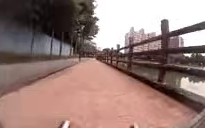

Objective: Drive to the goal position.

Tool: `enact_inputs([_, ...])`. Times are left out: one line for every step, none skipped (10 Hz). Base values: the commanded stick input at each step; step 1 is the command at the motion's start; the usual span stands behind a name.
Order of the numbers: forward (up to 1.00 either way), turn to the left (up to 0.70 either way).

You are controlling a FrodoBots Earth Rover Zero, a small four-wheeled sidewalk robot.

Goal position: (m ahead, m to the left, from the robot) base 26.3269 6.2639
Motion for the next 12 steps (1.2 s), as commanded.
enact_inputs([1.0,0.0])
enact_inputs([1.0,0.0])
enact_inputs([1.0,0.0])
enact_inputs([1.0,0.0])
enact_inputs([1.0,0.0])
enact_inputs([1.0,0.0])
enact_inputs([1.0,0.0])
enact_inputs([1.0,0.0])
enact_inputs([1.0,0.0])
enact_inputs([1.0,0.0])
enact_inputs([1.0,0.0])
enact_inputs([1.0,0.0])
